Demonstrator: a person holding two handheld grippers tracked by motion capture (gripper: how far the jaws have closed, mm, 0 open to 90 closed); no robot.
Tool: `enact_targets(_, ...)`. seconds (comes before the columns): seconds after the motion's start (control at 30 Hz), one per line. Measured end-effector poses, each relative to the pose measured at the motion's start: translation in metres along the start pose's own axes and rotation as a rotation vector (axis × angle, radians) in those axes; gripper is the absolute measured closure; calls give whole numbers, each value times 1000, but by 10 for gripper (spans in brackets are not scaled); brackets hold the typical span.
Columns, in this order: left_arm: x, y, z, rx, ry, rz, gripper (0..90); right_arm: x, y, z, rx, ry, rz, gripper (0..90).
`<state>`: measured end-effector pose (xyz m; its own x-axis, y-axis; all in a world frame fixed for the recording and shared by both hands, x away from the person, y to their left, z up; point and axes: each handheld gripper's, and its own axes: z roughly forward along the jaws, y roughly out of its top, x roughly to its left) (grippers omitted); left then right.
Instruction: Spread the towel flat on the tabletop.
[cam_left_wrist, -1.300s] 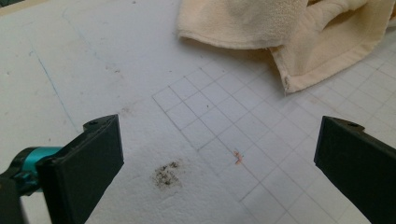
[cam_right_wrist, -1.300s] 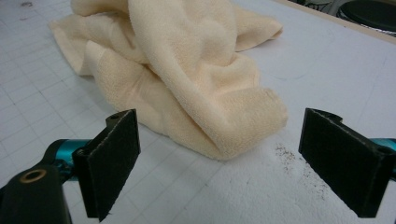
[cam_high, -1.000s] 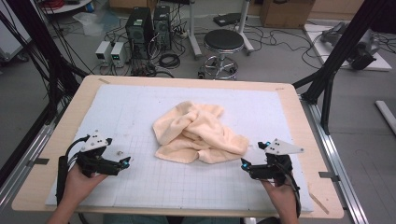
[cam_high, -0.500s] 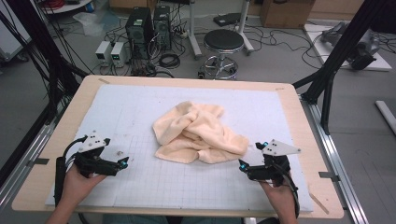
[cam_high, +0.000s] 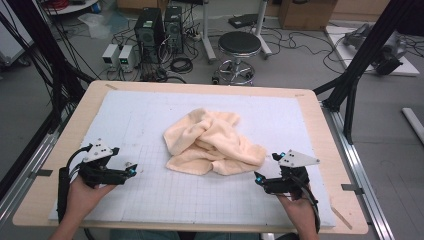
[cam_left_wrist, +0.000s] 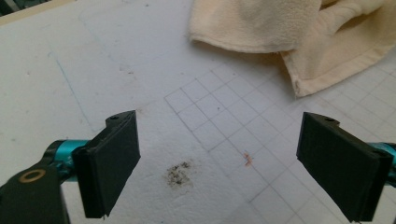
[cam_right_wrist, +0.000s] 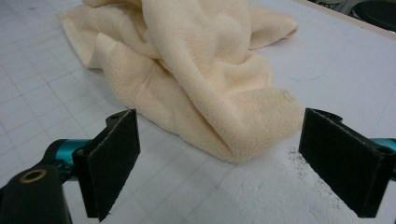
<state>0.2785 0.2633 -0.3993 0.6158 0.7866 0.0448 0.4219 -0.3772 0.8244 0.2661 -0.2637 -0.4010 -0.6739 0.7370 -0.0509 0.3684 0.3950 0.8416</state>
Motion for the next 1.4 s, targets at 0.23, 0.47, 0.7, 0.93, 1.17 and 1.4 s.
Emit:
enact_targets(0.23,-5,2,3,-12,-25,-9,137,0,0,1,1,5,-8,119)
enact_targets(0.47,-14,6,7,-5,-63,19,137,3,1,2,1,19,-12,119)
enact_targets(0.7,-25,13,13,-15,-124,22,129,4,2,4,6,25,-16,119)
enact_targets(0.93,-34,19,20,-12,-149,47,137,8,4,2,-12,29,-30,119)
enact_targets(1.17,-48,31,33,6,-243,90,196,9,7,3,-9,29,-23,119)
enact_targets(1.4,-55,37,44,15,-277,109,245,11,14,5,-9,54,-16,123)
